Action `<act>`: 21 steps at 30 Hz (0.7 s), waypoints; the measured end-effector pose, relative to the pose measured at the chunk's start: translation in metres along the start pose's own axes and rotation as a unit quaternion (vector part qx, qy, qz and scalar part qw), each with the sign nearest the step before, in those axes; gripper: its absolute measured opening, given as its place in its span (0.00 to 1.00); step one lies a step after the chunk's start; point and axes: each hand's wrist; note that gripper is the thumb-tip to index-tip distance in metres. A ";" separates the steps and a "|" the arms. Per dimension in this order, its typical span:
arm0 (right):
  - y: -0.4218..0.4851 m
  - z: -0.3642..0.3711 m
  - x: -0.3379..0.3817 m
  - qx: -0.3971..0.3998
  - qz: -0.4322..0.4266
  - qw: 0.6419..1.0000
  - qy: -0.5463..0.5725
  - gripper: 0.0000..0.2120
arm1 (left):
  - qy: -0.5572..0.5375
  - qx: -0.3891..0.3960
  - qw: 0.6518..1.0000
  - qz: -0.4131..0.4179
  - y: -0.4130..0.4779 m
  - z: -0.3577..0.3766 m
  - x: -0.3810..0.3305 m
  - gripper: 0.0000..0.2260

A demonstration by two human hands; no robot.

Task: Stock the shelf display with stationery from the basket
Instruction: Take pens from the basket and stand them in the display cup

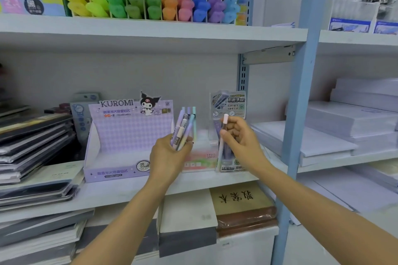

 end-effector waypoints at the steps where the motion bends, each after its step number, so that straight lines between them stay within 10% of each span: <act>1: 0.005 0.000 -0.002 0.006 0.008 1.000 0.001 0.11 | -0.005 0.002 1.000 -0.006 0.001 0.000 -0.001 0.08; 21: 0.050 0.002 0.043 -0.019 0.011 1.000 -0.006 0.09 | -0.165 0.050 0.983 -0.070 -0.017 -0.023 -0.032 0.08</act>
Point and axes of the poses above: each hand's wrist, its own y-axis towards the middle knuckle, its own z-axis out of the palm, x = y × z, and after that the axes turned 8 degrees about -y, right-handed
